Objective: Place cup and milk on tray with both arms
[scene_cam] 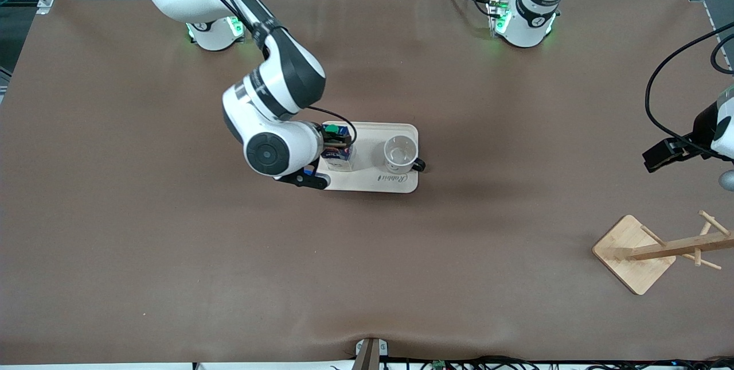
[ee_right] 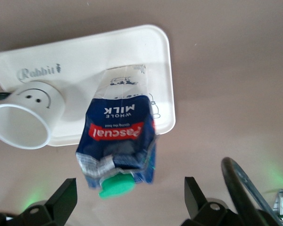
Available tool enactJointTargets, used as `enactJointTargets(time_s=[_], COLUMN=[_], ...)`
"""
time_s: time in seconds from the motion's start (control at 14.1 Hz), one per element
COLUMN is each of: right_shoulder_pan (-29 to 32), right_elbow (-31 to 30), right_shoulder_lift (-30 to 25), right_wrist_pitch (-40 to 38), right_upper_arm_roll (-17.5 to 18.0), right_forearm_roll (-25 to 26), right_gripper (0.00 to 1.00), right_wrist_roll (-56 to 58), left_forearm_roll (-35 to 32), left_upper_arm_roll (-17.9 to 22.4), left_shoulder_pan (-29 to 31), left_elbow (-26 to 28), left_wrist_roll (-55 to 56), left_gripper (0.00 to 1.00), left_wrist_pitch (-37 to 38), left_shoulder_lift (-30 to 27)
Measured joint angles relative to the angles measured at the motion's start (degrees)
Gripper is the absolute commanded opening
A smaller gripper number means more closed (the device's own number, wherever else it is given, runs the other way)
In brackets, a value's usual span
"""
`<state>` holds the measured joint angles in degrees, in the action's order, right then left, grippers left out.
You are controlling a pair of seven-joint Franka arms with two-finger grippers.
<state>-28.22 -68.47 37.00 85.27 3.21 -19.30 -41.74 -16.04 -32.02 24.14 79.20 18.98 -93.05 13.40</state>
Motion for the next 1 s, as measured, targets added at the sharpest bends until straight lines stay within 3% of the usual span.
enactJointTargets(time_s=[0.28, 0.43, 0.78, 1.0], right_shoulder_pan=[6.39, 10.87, 13.79, 18.26], right_elbow=[6.69, 7.56, 7.6, 7.62], right_shoulder_lift=[-1.55, -3.9, -8.07, -9.74], right_wrist_pitch=[-4.01, -5.2, -14.51, -16.79], right_upper_arm_roll=[-0.34, -0.52, -0.33, -0.59], right_forearm_roll=[0.03, 1.53, 22.06, 24.45], right_gripper=[1.0, 1.0, 1.0, 1.0], right_wrist_roll=[1.35, 6.27, 19.53, 31.99], left_forearm_roll=[0.96, 2.0, 6.79, 11.34], left_upper_arm_roll=[-0.14, 1.85, 18.64, 27.45], left_shoulder_pan=[-0.51, -2.98, -17.12, -20.63], left_elbow=[-0.04, -0.02, 2.63, 5.91], left_wrist_roll=[-0.98, -1.21, -7.92, -14.74], left_gripper=[1.0, 1.0, 1.0, 1.0], left_wrist_pitch=[0.59, 1.96, 7.09, 7.12], left_shoulder_lift=[-1.64, -3.82, -10.39, -13.9])
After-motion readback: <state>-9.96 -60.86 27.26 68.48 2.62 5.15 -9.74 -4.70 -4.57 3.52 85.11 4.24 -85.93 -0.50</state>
